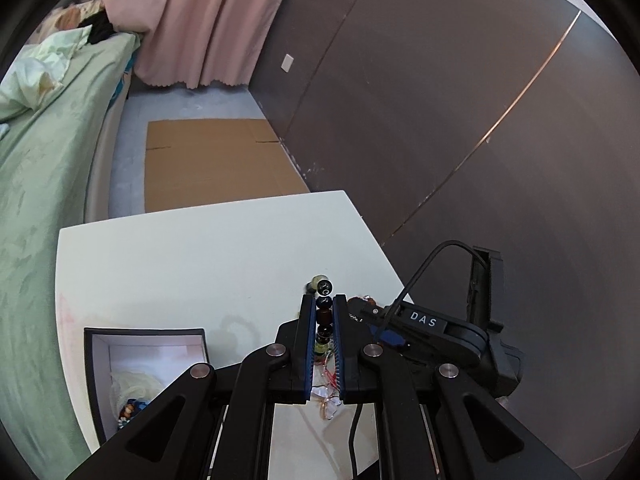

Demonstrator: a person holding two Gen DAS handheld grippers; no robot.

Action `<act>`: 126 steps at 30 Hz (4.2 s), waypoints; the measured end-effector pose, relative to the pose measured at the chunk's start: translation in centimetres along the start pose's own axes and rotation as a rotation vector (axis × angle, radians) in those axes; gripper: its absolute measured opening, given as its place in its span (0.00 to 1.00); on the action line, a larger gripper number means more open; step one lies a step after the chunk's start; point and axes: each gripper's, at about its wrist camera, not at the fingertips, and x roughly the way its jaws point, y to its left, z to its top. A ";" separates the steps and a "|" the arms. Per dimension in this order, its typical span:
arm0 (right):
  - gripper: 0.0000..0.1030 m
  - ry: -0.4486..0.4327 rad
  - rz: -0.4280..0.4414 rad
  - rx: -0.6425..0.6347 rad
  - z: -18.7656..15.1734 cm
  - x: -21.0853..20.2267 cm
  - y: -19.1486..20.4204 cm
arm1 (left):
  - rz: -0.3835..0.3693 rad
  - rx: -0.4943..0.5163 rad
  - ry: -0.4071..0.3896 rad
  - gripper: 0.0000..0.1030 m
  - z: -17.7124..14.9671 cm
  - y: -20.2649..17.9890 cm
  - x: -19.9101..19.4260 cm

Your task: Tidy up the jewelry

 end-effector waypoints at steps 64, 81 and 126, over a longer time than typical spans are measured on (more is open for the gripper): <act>0.16 -0.339 0.224 -0.602 -5.9 -20.6 26.4 | -0.019 -0.234 -0.149 0.76 -1.8 9.3 -9.1; 0.16 -0.329 0.221 -0.696 -8.4 -20.8 30.0 | -0.044 -0.317 -0.208 0.77 -1.7 11.5 -10.9; 0.53 0.120 0.065 -0.627 -11.6 -0.3 21.5 | 0.044 -0.460 -0.281 0.77 -2.4 16.0 -12.5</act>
